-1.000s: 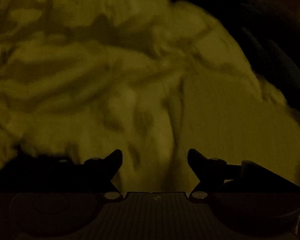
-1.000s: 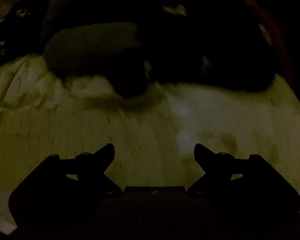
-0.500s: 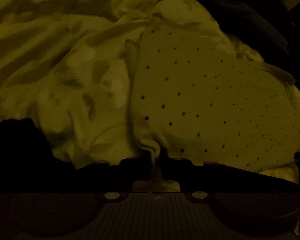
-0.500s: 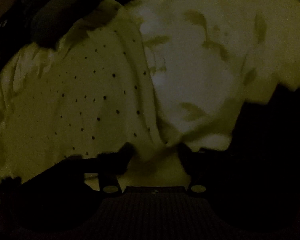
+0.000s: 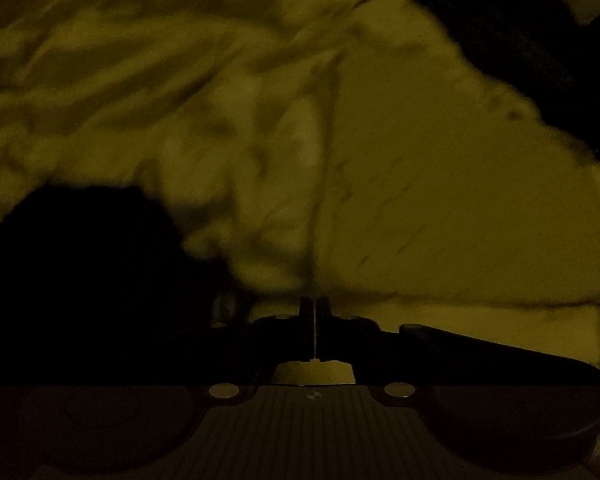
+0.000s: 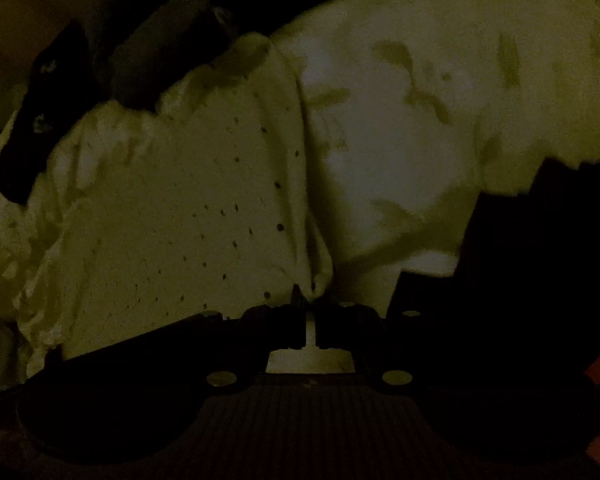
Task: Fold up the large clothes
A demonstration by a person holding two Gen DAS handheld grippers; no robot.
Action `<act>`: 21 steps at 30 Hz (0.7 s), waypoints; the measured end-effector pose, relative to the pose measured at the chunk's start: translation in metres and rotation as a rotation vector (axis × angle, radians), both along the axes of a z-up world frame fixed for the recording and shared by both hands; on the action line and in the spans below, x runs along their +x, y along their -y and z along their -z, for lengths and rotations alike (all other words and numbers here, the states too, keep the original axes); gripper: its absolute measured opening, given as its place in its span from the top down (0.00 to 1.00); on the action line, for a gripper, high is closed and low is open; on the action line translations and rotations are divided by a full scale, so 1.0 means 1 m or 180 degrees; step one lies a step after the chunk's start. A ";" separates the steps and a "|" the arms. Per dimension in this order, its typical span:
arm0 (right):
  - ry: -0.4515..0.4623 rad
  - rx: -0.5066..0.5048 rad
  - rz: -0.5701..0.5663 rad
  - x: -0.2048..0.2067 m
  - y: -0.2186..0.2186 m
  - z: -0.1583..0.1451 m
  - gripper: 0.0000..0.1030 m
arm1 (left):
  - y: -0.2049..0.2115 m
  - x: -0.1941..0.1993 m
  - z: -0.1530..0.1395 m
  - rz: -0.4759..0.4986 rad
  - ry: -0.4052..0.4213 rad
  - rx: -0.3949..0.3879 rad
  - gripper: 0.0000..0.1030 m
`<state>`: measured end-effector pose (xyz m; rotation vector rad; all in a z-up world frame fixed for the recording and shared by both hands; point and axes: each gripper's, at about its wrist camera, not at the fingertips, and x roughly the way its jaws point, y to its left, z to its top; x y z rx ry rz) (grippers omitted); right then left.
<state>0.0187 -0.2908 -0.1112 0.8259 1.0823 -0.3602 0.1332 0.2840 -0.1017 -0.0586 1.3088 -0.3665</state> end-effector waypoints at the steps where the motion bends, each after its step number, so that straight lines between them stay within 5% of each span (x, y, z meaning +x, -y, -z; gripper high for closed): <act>1: -0.0049 0.0027 0.0054 0.000 -0.001 0.005 0.94 | -0.002 -0.001 0.009 -0.0083 -0.0094 0.0079 0.68; 3: -0.0183 0.0054 0.0171 0.002 -0.001 0.014 0.88 | -0.010 -0.001 0.015 -0.0264 -0.0241 0.0101 0.68; 5: -0.0281 0.0070 0.0238 0.004 0.002 0.021 0.84 | -0.013 -0.002 0.006 -0.0317 -0.0121 0.0133 0.65; 6: -0.0281 0.0050 0.0254 0.003 0.003 0.019 0.76 | -0.009 -0.004 -0.004 -0.0236 0.0016 0.0218 0.52; 8: -0.0231 0.0010 0.0277 -0.002 0.005 0.013 0.56 | 0.007 -0.009 -0.023 0.0023 0.0285 0.0424 0.00; 9: -0.0211 -0.0013 0.0292 -0.006 0.006 0.010 0.47 | 0.018 -0.013 -0.033 0.0174 0.0453 0.0480 0.00; 13: -0.0149 -0.0028 0.0393 -0.024 0.009 -0.004 0.44 | 0.084 -0.030 -0.058 0.0882 0.1004 0.0567 0.00; 17: -0.0056 -0.0056 0.0443 -0.043 0.003 -0.018 0.40 | 0.174 -0.058 -0.054 0.1755 0.1359 0.0621 0.00; 21: -0.0001 -0.0269 0.0319 -0.054 -0.005 -0.036 0.36 | 0.268 -0.104 -0.042 0.2773 0.1772 0.0414 0.00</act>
